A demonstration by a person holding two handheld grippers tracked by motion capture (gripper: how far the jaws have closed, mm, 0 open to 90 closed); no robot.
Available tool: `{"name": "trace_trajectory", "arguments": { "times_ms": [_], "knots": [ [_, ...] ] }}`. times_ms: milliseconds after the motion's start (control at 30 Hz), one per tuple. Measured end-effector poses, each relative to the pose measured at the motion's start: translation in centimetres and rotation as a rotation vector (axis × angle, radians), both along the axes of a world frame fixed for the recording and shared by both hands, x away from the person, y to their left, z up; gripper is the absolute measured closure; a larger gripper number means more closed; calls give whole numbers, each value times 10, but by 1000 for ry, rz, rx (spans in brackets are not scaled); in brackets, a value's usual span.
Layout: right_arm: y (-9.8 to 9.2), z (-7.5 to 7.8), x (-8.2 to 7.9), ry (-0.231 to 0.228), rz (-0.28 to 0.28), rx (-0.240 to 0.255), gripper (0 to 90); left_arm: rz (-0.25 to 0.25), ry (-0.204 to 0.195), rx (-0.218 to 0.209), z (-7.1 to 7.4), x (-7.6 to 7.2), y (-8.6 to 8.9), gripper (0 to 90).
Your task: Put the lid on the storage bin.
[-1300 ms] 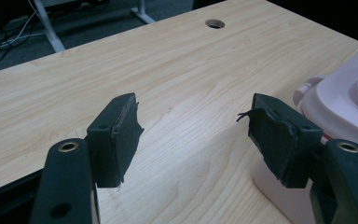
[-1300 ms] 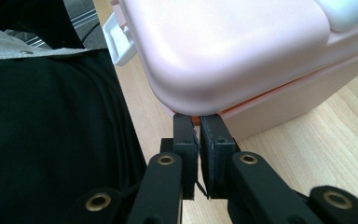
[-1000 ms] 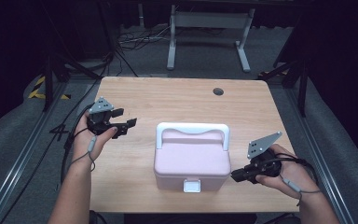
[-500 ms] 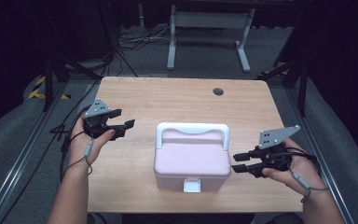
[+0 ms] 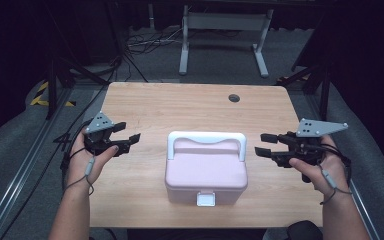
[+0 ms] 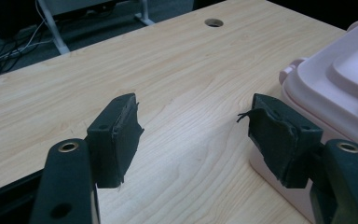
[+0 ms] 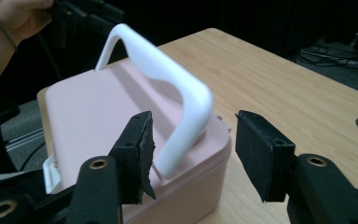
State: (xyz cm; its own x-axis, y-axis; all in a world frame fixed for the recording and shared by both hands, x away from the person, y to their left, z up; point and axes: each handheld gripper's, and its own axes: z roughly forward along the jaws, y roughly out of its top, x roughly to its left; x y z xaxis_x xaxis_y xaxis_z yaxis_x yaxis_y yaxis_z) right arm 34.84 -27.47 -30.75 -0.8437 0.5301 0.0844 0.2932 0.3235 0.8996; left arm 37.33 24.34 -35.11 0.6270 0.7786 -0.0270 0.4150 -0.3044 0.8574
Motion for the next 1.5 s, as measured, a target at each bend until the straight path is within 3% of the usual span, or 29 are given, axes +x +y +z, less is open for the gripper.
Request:
{"name": "trace_trajectory", "arguments": {
  "times_ms": [133, 333, 567, 833, 1167, 1300, 1500],
  "knots": [
    [-9, -2, 10, -22, -44, 24, 445, 1, 5, 10, -2, -1, 1, 340],
    [-23, -9, 20, -60, -125, 4, 421, 1, 8, 9, -3, 1, 2, 338],
    [-44, -20, 32, -52, -173, 43, 394, 1, 16, 8, -6, 6, 1, 337],
    [-65, -48, 53, -2, -238, -1, 366, 12, 36, 22, -11, 11, 3, 332],
    [-65, -79, 72, 64, -278, -67, 337, 27, 56, 20, -20, 16, 8, 333],
    [-63, -90, 78, 97, -298, -118, 324, 28, 63, 22, -23, 18, 7, 333],
    [-58, -108, 83, 194, -316, -213, 295, 31, 82, 31, -29, 20, 7, 332]
  ]
}}
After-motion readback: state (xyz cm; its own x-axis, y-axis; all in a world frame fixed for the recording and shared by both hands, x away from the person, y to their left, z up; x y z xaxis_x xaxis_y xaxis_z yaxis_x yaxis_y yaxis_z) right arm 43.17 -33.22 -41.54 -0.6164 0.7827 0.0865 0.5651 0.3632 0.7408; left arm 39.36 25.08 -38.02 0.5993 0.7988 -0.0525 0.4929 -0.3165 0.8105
